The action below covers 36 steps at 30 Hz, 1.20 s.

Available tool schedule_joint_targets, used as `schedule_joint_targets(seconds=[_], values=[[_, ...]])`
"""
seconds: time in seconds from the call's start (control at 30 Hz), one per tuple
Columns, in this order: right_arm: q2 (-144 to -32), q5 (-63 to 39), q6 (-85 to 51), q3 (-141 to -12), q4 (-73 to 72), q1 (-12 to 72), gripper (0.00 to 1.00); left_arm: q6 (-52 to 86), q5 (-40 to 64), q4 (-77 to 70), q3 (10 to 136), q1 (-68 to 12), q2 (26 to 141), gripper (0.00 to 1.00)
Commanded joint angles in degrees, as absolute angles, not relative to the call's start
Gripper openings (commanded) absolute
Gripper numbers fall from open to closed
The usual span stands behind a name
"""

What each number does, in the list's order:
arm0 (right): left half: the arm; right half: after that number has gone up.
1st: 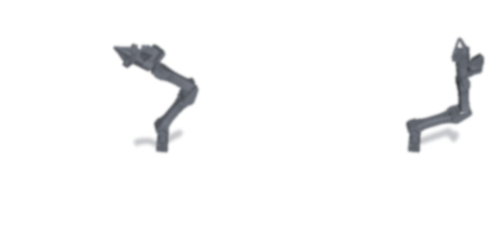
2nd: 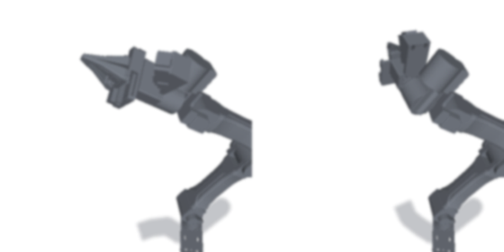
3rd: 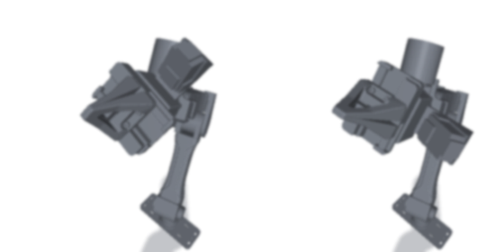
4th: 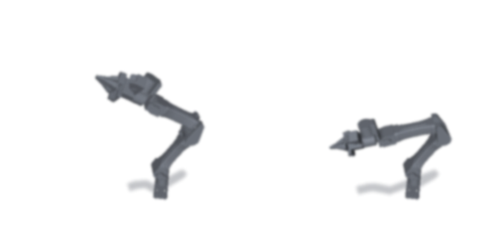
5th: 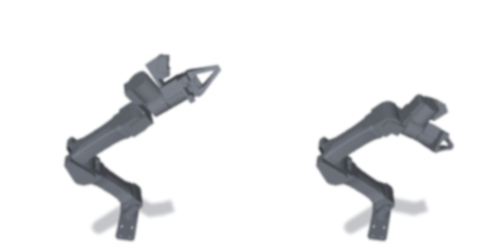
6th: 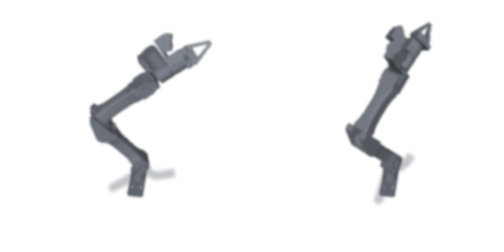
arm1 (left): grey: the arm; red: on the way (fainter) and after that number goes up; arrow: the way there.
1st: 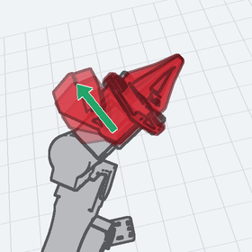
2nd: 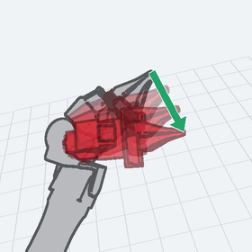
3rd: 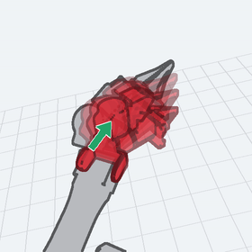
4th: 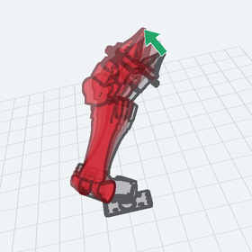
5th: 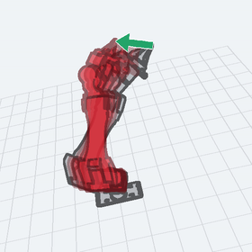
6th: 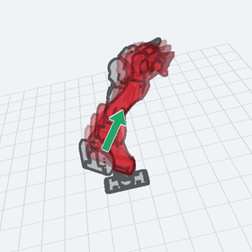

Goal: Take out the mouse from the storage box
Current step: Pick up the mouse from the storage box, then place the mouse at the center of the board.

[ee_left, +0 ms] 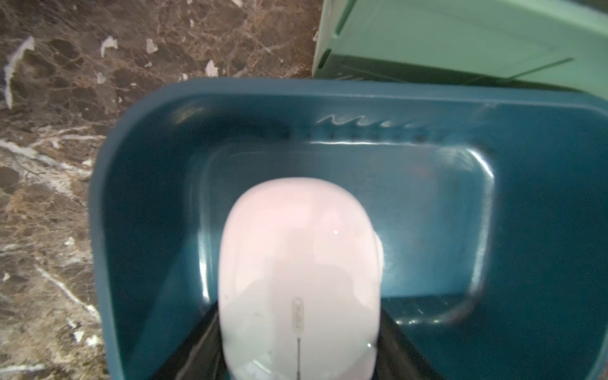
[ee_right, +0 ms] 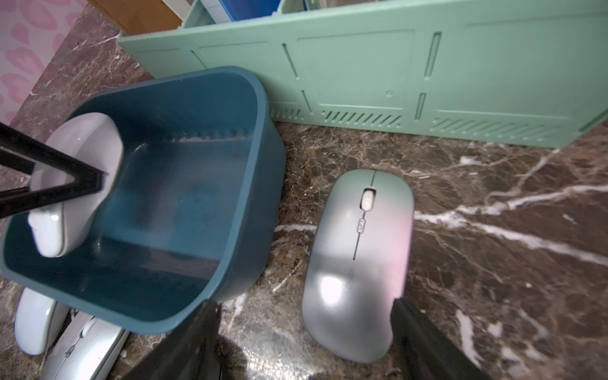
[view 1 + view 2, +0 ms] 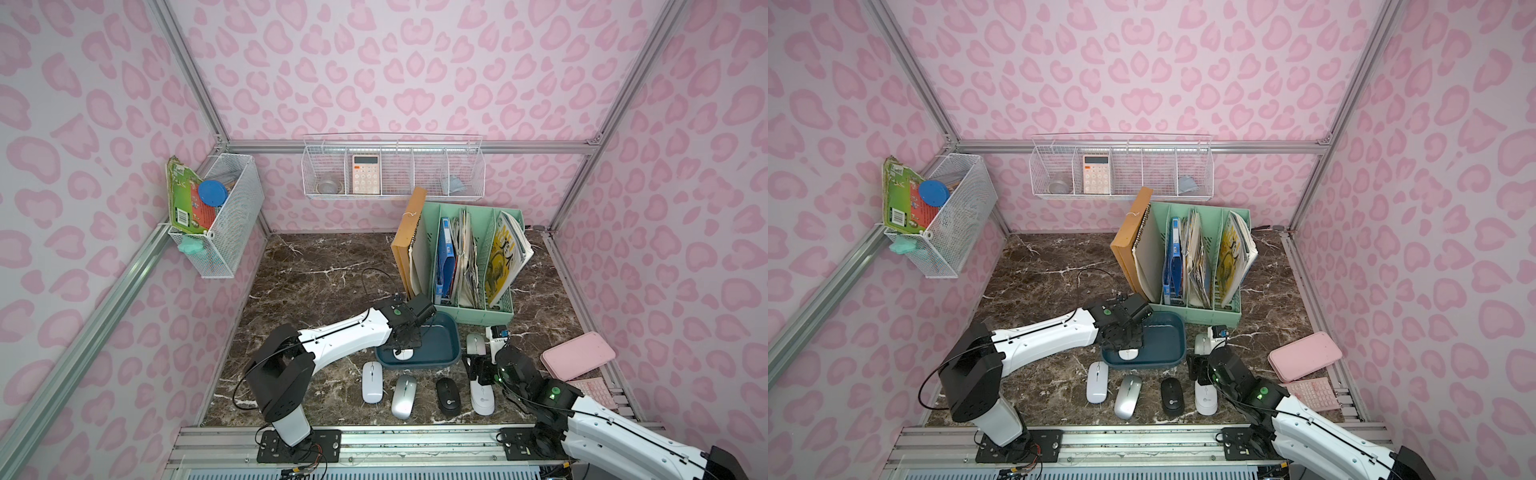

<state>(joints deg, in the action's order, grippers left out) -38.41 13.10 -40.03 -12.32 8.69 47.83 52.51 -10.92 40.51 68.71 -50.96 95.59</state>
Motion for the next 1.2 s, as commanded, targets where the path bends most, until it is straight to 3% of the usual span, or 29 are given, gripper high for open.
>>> schedule_joint_targets(seconds=[0.0,0.57,1.17], values=[[-38.3,13.5,-39.7,-12.5,7.6,47.9,0.85,53.5,-12.1,42.5,67.8,-51.1,93.1,0.54],[-38.8,14.0,-39.8,-12.6,7.6,47.8,0.85,54.7,-15.3,48.7,62.2,-50.0,79.3,0.54],[-39.6,14.1,-40.0,-12.8,7.7,47.8,0.84,50.4,-13.5,50.8,55.0,-38.7,71.9,0.54]])
